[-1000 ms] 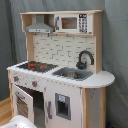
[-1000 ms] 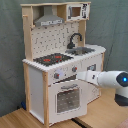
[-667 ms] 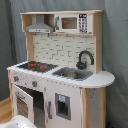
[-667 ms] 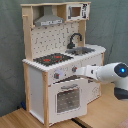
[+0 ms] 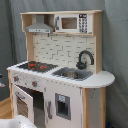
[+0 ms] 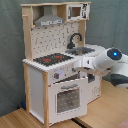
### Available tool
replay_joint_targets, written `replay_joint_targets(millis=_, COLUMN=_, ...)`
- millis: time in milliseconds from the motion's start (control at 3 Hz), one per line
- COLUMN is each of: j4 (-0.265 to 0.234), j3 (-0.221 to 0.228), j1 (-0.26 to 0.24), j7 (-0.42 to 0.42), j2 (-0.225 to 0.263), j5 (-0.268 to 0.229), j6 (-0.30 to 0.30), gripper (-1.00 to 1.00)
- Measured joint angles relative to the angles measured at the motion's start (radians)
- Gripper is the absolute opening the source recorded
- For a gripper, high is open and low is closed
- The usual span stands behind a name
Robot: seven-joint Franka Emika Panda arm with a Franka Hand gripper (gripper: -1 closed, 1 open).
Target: Play with the kitchen
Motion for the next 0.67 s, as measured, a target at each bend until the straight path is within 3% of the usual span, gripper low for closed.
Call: replay_joint_targets(millis=667, j4=0.000, j3=-0.065, j1=-0.004, j7=-0.158, j2=0.132, j5=0.000, j6=-0.041, gripper=1.00)
